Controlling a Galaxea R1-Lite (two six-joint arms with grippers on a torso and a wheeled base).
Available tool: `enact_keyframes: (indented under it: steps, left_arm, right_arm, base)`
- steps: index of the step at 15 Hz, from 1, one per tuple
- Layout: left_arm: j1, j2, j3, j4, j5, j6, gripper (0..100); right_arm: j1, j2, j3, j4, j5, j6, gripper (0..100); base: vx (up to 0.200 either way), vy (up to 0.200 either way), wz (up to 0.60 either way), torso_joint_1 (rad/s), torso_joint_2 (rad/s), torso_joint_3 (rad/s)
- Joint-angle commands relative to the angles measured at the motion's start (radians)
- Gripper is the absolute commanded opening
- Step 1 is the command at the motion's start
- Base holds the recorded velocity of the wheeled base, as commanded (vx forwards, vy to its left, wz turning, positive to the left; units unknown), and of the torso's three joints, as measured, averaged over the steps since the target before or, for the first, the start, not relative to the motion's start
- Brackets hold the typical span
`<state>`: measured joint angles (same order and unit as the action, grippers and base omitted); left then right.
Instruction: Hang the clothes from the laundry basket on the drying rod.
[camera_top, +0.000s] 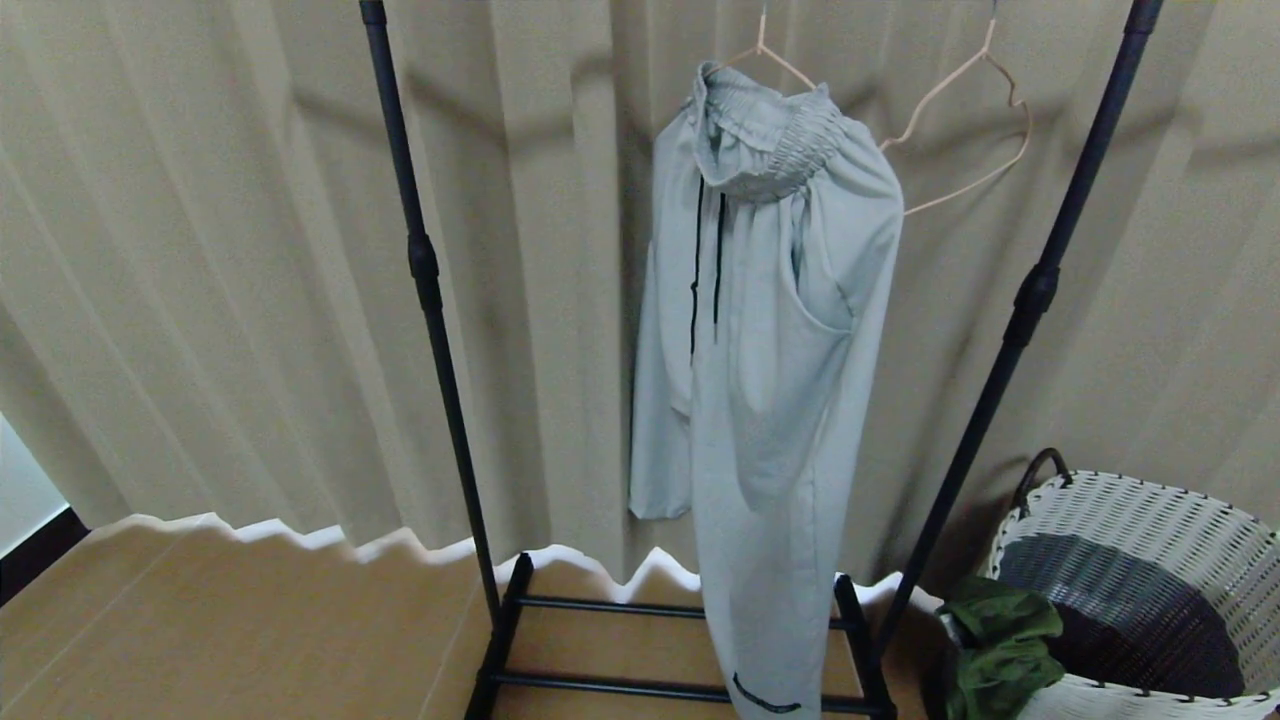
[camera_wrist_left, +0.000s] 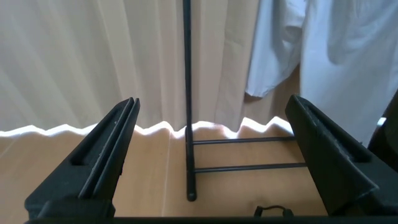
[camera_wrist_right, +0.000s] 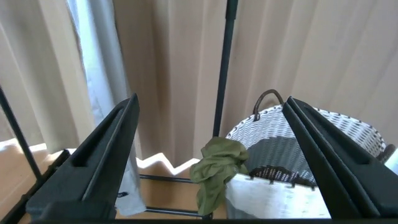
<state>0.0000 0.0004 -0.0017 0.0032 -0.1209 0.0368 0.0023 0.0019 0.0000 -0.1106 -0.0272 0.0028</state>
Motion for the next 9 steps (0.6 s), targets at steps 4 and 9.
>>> enact_keyframes:
  steps: [4,9]
  left_arm:
    - [0.000,0.000,0.000,0.000,0.001,0.000,100]
    - [0.000,0.000,0.000,0.000,0.000,0.003,100]
  right_arm:
    - [0.001,0.000,0.000,-0.001,0.000,-0.001,100]
    - [0.001,0.000,0.000,0.000,0.001,-0.010,100]
  base:
    - [0.000,-0.100,0.00,0.000,0.00,0.002]
    - [0.040,0.000,0.00,0.000,0.00,0.000]
